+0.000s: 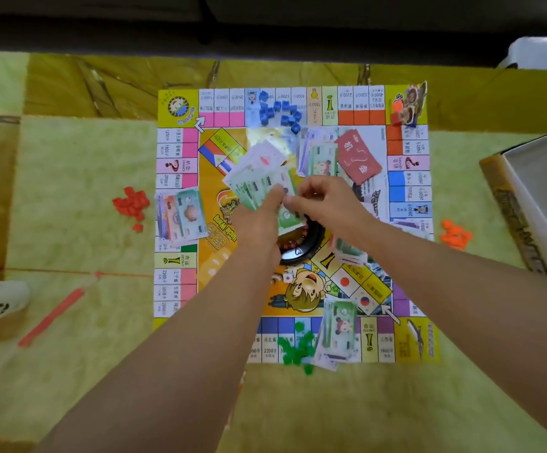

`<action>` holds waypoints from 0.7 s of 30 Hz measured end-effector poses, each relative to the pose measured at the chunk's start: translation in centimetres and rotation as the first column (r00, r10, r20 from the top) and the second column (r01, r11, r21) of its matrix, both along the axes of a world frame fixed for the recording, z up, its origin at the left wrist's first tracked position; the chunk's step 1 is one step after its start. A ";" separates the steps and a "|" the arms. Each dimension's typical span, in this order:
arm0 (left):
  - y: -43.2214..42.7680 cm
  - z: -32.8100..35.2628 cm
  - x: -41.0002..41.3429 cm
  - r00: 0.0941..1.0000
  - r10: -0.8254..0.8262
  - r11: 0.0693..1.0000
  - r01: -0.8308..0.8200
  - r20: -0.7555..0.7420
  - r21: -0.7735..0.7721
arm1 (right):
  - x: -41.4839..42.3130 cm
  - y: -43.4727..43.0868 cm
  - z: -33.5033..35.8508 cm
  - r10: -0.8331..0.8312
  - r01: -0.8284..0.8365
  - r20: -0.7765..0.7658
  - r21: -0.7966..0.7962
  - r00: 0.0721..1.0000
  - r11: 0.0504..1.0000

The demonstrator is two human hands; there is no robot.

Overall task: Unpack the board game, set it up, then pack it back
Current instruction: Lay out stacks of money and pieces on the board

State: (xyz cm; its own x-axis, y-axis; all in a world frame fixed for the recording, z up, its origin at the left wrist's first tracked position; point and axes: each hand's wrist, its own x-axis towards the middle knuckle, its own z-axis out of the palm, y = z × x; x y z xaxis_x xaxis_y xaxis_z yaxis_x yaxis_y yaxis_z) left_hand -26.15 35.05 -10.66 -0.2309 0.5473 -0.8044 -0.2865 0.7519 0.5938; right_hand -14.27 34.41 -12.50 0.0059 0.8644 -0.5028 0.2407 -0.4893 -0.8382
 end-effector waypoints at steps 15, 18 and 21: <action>-4.3 0.1 -12.2 0.993 0.113 0.994 -0.113 -0.021 -0.002 | -10.5 -1.0 0.9 -0.047 0.044 -0.021 -0.136 0.999 0.990; -4.8 -0.1 -14.5 0.996 0.087 0.996 -0.087 -0.027 0.012 | -13.3 -0.6 0.0 -0.102 0.106 0.042 -0.135 0.994 0.985; -4.7 -0.2 -16.2 0.999 0.052 0.999 -0.052 -0.013 0.006 | -15.2 0.4 -1.1 -0.161 0.174 0.103 -0.134 0.982 0.975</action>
State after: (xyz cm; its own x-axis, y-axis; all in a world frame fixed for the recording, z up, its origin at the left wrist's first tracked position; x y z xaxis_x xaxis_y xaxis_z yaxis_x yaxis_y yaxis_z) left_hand -42.34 30.32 -10.90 -0.2696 0.5391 -0.7979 -0.3170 0.7327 0.6022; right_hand -29.46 34.77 -13.62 0.1960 0.7671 -0.6109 0.2166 -0.6414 -0.7360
